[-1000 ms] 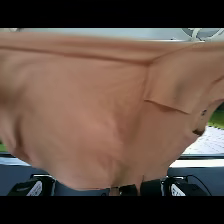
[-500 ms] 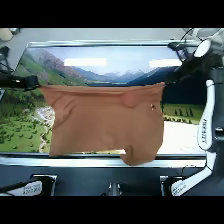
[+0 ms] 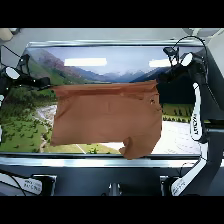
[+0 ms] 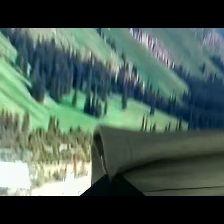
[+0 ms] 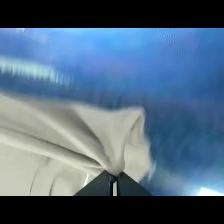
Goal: Fold the shirts.
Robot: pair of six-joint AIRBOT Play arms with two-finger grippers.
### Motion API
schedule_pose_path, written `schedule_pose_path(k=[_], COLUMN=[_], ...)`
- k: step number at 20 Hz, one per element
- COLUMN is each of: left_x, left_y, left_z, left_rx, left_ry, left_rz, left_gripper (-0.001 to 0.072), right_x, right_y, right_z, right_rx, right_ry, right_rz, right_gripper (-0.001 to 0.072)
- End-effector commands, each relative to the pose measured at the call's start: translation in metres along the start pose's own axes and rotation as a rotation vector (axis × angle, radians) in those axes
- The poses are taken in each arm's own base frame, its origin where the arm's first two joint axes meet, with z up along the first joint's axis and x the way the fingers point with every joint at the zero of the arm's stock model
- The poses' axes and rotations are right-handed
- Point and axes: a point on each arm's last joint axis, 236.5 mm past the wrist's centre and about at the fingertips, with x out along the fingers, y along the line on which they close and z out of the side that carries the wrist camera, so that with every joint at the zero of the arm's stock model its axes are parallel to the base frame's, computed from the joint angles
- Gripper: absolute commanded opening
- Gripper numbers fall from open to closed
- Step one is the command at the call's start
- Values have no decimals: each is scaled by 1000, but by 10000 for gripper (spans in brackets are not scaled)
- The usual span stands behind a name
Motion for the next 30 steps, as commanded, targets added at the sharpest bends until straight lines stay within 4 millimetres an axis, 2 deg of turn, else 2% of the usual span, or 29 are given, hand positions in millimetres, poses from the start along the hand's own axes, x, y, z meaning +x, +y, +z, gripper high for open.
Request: schedule_pose_path(k=[1, 3, 5, 7, 13, 17, 19, 21, 23, 24, 25, 26, 27, 30], left_x=[-4, 2, 10, 14, 16, 14, 10, 13, 19, 21, 19, 13, 3, -35], left_y=[4, 6, 6, 7, 8, 11, 12, 11, 11, 7, 7, 9, 12, 28], left_z=[-68, -106, -131, -145, -148, -146, -147, -151, -155, -156, -154, -151, -145, -126], left_rx=[53, 53, 47, 38, 20, 33, 66, 62, 50, 42, 21, 5, -3, -44], left_ry=[294, 419, 485, 520, 531, 526, 539, 552, 569, 571, 568, 565, 555, 475], left_rz=[-1, 5, 1, -1, 2, -2, -15, -16, -17, -31, -30, -27, -26, -10], left_gripper=[26, 25, 25, 25, 25, 25, 25, 25, 34, 204, 486, 550, 549, 539], right_x=[-15, -11, 4, 14, 24, 12, 5, 4, 11, 15, 14, 7, -4, -56], right_y=[16, 36, 43, 44, 47, 50, 43, 45, 54, 56, 58, 57, 54, 16], right_z=[-76, -109, -128, -138, -149, -154, -162, -167, -162, -156, -151, -151, -154, -173], right_rx=[-48, -28, 7, 44, 95, 47, 32, 46, 79, 89, 68, 55, 41, 70], right_ry=[324, 446, 489, 507, 529, 557, 593, 618, 588, 559, 534, 534, 544, 567], right_rz=[69, 161, 191, 191, 191, 214, 187, 190, 218, 223, 244, 250, 250, 170], right_gripper=[18, 18, 17, 17, 18, 18, 19, 19, 23, 214, 496, 505, 505, 489])
